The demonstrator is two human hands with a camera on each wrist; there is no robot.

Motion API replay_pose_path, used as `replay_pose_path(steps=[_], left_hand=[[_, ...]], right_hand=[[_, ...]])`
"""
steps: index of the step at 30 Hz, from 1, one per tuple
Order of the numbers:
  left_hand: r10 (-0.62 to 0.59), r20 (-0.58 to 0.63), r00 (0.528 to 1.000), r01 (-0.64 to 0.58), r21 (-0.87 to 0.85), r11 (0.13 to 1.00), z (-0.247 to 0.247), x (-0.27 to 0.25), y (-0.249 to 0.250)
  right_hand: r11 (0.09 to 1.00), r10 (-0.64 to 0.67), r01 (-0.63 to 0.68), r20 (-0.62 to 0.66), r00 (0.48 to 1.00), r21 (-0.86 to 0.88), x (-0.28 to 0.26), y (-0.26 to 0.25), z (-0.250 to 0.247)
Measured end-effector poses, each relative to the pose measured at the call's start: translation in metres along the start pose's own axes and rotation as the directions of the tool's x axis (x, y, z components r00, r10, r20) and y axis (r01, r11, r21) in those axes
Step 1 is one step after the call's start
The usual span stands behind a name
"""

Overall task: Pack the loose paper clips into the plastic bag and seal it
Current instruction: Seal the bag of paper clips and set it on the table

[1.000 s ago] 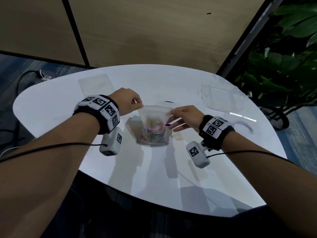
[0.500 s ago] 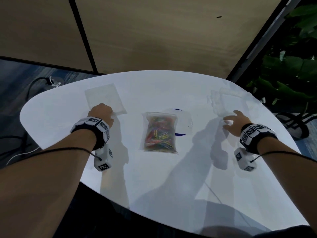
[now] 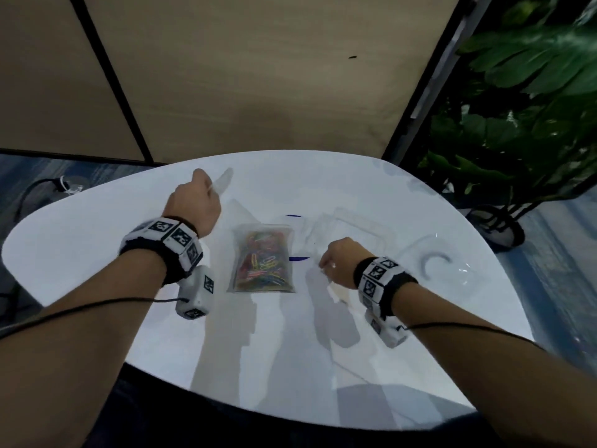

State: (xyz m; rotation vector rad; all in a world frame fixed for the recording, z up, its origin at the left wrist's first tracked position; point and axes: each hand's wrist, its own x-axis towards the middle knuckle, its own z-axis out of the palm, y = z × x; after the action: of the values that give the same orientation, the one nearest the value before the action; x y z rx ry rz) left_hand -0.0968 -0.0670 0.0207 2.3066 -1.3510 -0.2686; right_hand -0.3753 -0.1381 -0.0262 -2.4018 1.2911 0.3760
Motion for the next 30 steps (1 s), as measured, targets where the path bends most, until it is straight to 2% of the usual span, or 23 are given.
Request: replay_pose_path(steps=[2,4,6,8,10,11,12,14,16,18,20,22,25,28,30], left_hand=[[0.137,0.048,0.989,-0.135,-0.042,0.99,0.004,-0.012,0.035],[0.293,0.169,0.941,-0.278,-0.106,0.955,0.019,-0.028,0.066],[0.426,0.303,0.852,-0.399,-0.148,0.905,0.043,-0.047,0.091],[0.518,0.401,0.755,-0.497,-0.164,0.852,0.066,-0.065,0.111],[0.548,0.463,0.697,-0.538,-0.17,0.826,0.083,-0.079,0.127],[0.547,0.484,0.683,-0.539,-0.171,0.824,0.091,-0.083,0.133],[0.543,0.506,0.67,-0.538,-0.174,0.825,0.098,-0.086,0.136],[0.525,0.554,0.646,-0.533,-0.166,0.83,0.108,-0.091,0.139],[0.488,0.597,0.637,-0.515,-0.142,0.845,0.117,-0.093,0.138],[0.453,0.606,0.654,-0.493,-0.113,0.863,0.123,-0.092,0.137],[0.412,0.597,0.689,-0.46,-0.08,0.885,0.127,-0.083,0.136],[0.383,0.576,0.722,-0.445,-0.036,0.895,0.129,-0.072,0.135],[0.388,0.532,0.753,-0.506,0.091,0.858,0.133,-0.062,0.133],[0.42,0.509,0.751,-0.597,0.252,0.761,0.143,-0.06,0.126],[0.4,0.556,0.729,-0.621,0.291,0.727,0.146,-0.063,0.121]], right_hand=[[0.998,-0.029,0.026,0.057,0.998,0.053,-0.015,-0.016,0.011],[0.991,-0.087,0.074,0.114,0.99,0.114,-0.033,-0.023,0.014],[0.955,-0.137,0.09,0.151,0.979,0.284,-0.049,-0.017,0.006],[0.849,-0.116,0.026,0.139,0.984,0.527,-0.063,0.004,-0.011],[0.745,0.017,-0.04,0.041,0.999,0.666,-0.068,0.04,-0.032],[0.739,0.113,-0.066,-0.027,0.993,0.67,-0.069,0.061,-0.042],[0.775,0.206,-0.105,-0.093,0.974,0.623,-0.069,0.084,-0.049],[0.879,0.35,-0.249,-0.199,0.915,0.406,-0.066,0.134,-0.05],[0.889,0.455,-0.427,-0.21,0.865,0.164,-0.065,0.177,-0.037],[0.828,0.56,-0.556,-0.12,0.82,0.063,-0.066,0.21,-0.011],[0.769,0.634,-0.624,-0.049,0.771,0.136,-0.064,0.23,0.009],[0.756,0.634,-0.611,-0.031,0.773,0.234,-0.065,0.237,0.017],[0.742,0.647,-0.613,-0.05,0.761,0.272,-0.066,0.237,0.013],[0.683,0.722,-0.697,-0.057,0.69,0.22,-0.059,0.238,0.018],[0.665,0.743,-0.713,-0.096,0.663,0.222,-0.059,0.238,0.017]])
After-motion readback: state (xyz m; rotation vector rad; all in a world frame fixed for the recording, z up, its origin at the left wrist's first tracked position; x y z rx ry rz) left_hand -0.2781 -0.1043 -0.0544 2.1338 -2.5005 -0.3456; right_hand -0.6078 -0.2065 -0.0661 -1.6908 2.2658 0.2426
